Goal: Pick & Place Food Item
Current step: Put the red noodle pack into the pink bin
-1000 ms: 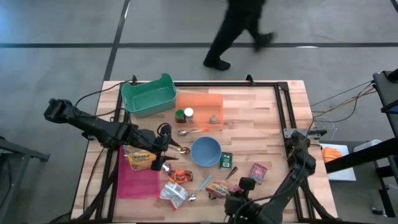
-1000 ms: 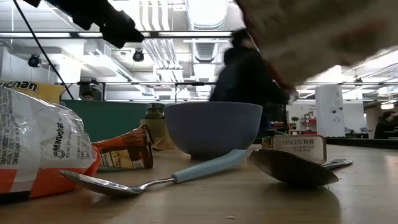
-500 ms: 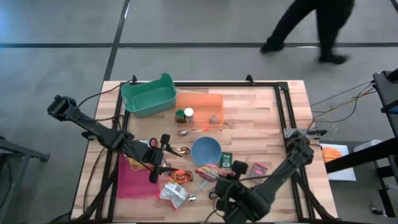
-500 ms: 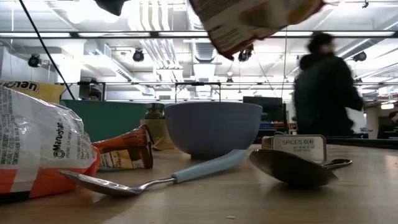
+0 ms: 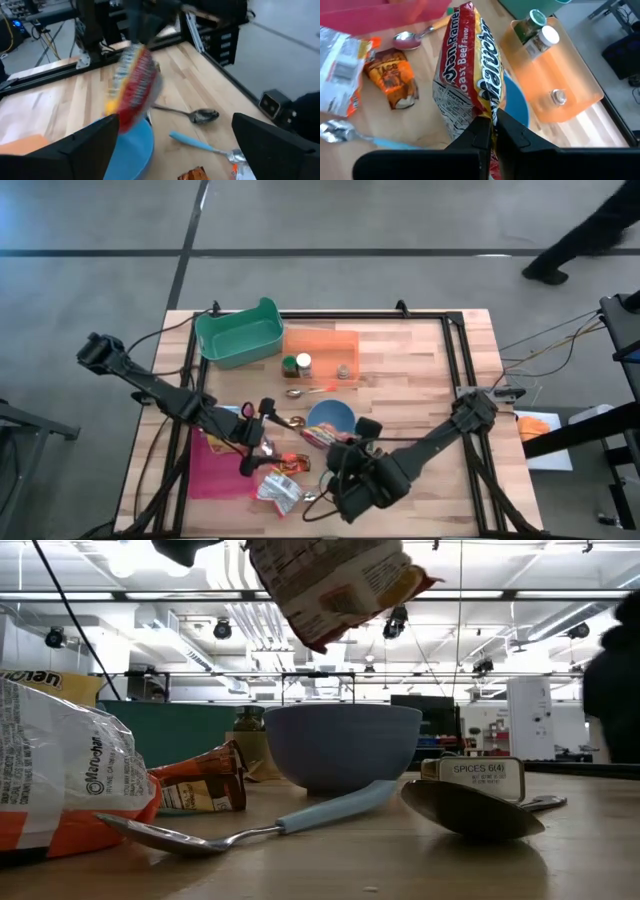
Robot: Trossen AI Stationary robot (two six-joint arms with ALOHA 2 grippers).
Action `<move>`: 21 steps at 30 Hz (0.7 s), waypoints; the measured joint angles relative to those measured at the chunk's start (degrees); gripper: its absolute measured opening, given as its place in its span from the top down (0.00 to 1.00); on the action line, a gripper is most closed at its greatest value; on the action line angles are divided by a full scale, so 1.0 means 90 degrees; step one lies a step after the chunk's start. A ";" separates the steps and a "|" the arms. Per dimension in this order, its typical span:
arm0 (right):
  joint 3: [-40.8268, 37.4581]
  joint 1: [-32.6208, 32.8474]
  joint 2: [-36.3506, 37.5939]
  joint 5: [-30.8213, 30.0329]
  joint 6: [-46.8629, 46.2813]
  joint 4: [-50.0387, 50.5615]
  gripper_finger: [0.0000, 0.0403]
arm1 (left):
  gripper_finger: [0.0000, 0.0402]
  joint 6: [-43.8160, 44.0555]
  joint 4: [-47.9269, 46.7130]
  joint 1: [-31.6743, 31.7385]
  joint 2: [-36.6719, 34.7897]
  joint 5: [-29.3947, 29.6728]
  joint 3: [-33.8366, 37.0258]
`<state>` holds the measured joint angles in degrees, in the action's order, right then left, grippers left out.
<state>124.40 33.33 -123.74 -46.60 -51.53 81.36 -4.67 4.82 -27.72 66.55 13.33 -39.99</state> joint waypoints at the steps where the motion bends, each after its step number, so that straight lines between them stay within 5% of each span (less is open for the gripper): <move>1: -0.0002 -0.0043 0.0004 0.0002 0.0058 -0.0041 0.98 | 0.02 -0.0039 -0.0051 -0.0001 0.0058 0.0002 -0.0025; 10: -0.0002 -0.0319 0.0004 0.0417 0.0944 -0.1246 0.98 | 0.02 -0.0527 -0.0643 0.0001 0.0869 0.0623 -0.0838; 21: -0.0004 -0.0335 0.0004 0.0740 0.1141 -0.1433 0.98 | 0.02 -0.0807 -0.1320 -0.0006 0.1475 0.0691 -0.1660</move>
<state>124.36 30.31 -123.70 -39.94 -41.26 68.47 -11.94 -7.06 -27.77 79.82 19.55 -54.93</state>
